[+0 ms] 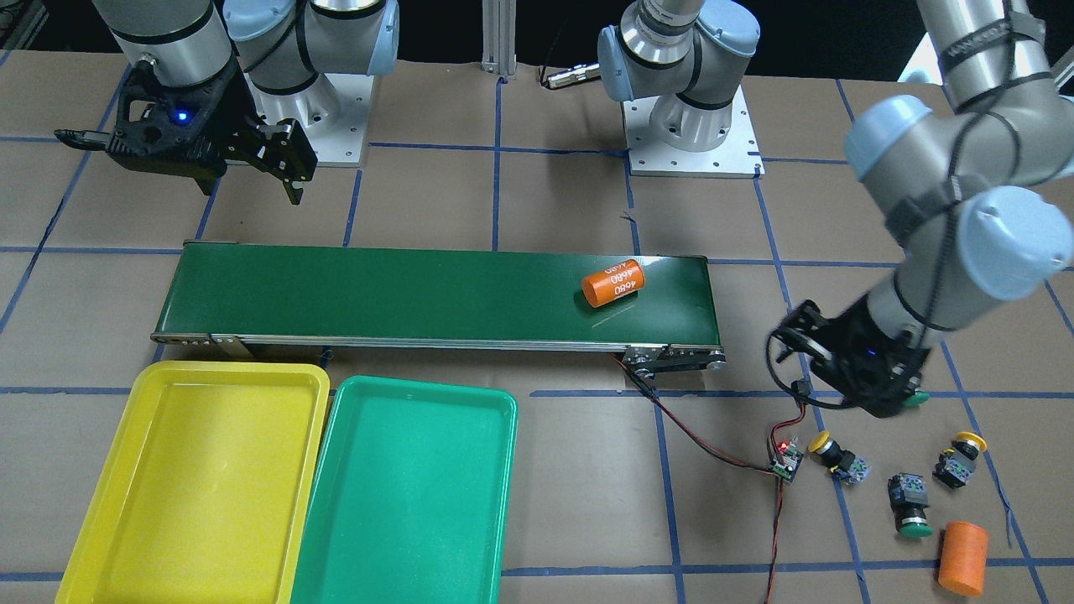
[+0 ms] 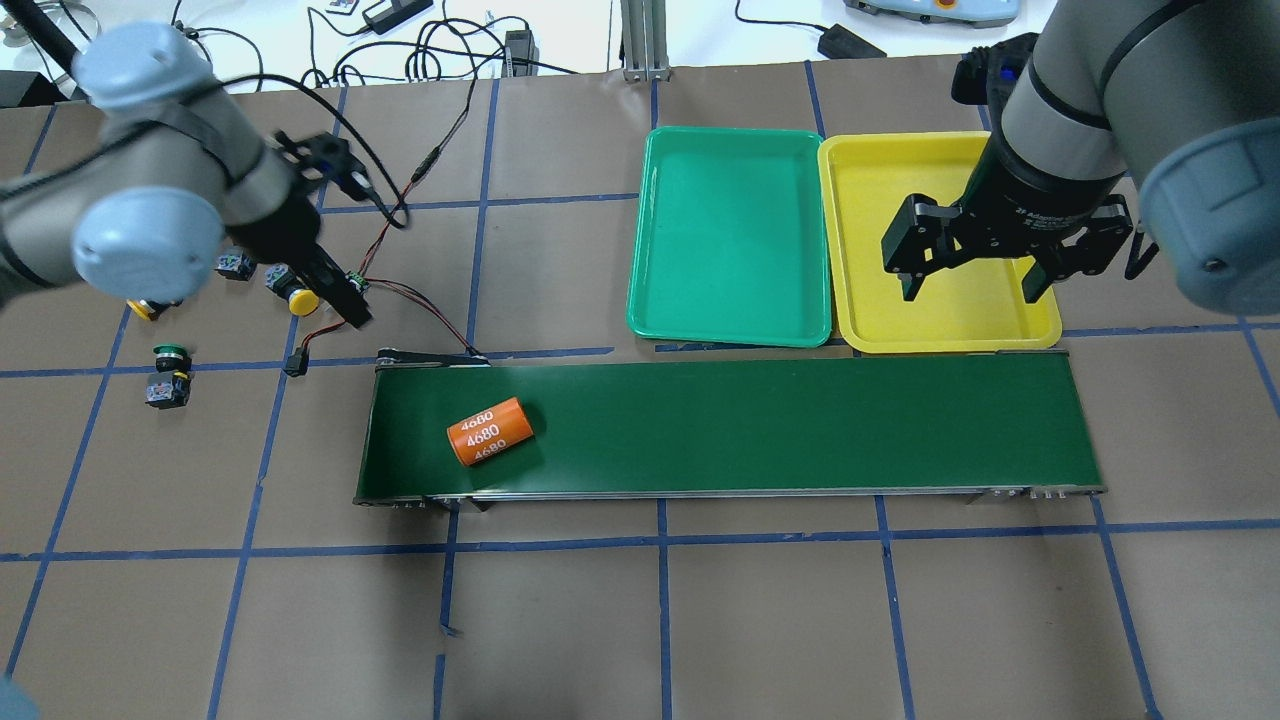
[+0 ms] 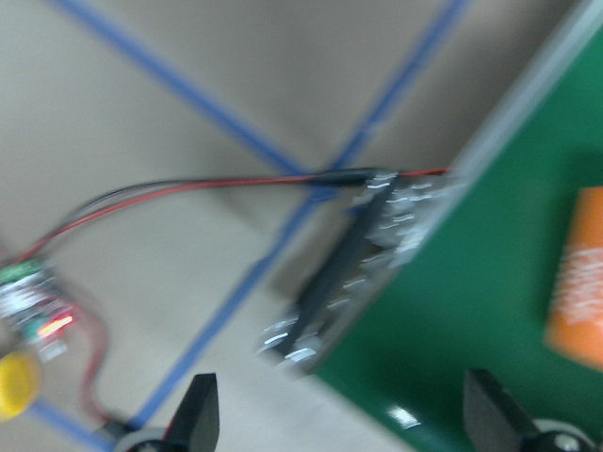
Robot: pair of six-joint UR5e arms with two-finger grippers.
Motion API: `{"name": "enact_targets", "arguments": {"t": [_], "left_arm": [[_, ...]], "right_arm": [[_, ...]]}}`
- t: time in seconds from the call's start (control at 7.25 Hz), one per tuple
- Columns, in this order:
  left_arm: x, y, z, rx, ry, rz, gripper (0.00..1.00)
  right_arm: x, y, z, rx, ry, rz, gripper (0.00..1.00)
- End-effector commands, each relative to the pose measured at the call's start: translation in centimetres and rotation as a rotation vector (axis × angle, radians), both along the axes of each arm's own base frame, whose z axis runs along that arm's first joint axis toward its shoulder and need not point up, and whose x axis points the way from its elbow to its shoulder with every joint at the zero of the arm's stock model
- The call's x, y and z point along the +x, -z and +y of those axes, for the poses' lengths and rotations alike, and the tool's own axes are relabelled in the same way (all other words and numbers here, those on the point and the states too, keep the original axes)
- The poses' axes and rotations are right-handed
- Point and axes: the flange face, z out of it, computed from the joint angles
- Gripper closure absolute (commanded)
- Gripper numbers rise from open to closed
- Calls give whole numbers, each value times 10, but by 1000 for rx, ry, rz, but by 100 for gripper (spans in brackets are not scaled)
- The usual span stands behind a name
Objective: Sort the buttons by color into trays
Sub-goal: 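Return the left gripper and grasp the second orange cylinder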
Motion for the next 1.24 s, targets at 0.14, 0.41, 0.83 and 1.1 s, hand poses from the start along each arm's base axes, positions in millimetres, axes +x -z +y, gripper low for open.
{"name": "enact_targets", "arguments": {"t": [0.14, 0.41, 0.83, 1.1], "left_arm": [[151, 35, -117, -52, -255, -17, 3], [190, 78, -177, -91, -263, -37, 0], [212, 135, -194, -12, -275, -8, 0], [214, 141, -188, 38, -278, 8, 9]], "right_arm": [[1, 4, -1, 3, 3, -5, 0], [0, 5, 0, 5, 3, 0, 0], [1, 8, -1, 11, 6, -6, 0], [0, 9, -2, 15, -8, 4, 0]]}}
